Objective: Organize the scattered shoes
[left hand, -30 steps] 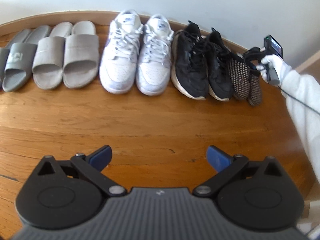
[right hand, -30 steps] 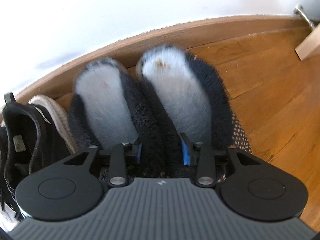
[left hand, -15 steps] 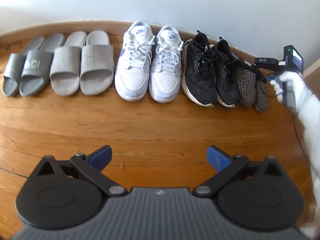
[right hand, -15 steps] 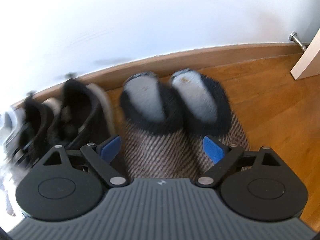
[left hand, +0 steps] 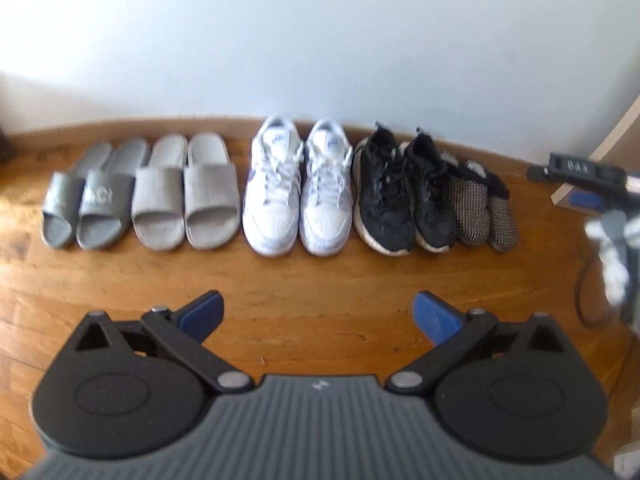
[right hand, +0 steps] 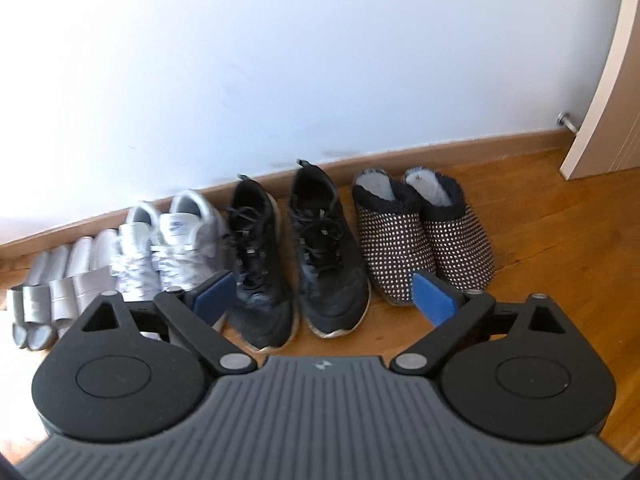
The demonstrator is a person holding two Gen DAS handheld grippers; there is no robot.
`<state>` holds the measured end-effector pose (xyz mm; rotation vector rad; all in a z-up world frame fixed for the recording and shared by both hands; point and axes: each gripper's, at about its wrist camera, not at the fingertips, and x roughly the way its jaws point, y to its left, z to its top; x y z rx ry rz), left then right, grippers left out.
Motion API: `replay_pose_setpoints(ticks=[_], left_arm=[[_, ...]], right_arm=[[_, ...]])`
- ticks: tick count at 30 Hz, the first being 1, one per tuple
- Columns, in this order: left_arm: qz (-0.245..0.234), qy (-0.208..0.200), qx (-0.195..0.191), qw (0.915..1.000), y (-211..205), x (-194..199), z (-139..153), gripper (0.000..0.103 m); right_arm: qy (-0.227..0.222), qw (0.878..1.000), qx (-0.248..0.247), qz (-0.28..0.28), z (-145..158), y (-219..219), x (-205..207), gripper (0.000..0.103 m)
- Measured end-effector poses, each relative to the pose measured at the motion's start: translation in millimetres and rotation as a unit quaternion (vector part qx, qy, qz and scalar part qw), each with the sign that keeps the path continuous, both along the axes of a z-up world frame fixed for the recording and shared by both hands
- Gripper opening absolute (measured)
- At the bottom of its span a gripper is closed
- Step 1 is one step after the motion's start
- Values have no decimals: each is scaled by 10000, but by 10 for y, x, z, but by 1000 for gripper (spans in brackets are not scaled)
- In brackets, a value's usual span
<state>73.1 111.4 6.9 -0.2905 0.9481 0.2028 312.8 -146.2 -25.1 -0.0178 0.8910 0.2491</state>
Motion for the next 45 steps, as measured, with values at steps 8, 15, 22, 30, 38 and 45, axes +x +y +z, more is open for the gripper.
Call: replay_pose_setpoints(ticks=[8, 15, 22, 30, 38, 45], left_arm=[[279, -73, 356, 9990, 26, -161, 322, 103], [291, -228, 868, 9955, -41, -268, 655, 103], [336, -285, 1286, 9907, -39, -425, 899, 103], [455, -134, 1111, 9927, -22, -476, 829, 103], [315, 123, 1013, 9943, -75, -550, 718, 103], [399, 10, 984, 9943, -66, -585, 806, 103]], right_arm=[[-215, 9995, -218, 95, 729, 226, -978, 102], [109, 9996, -197, 161, 1047, 436, -1536, 102], [51, 9997, 22, 258, 1260, 641, -1775, 102], [-70, 9994, 22, 349, 1276, 783, -1834, 102], [10, 9986, -116, 520, 1182, 918, -1905, 102], [92, 9987, -185, 463, 1160, 919, -1929, 102]])
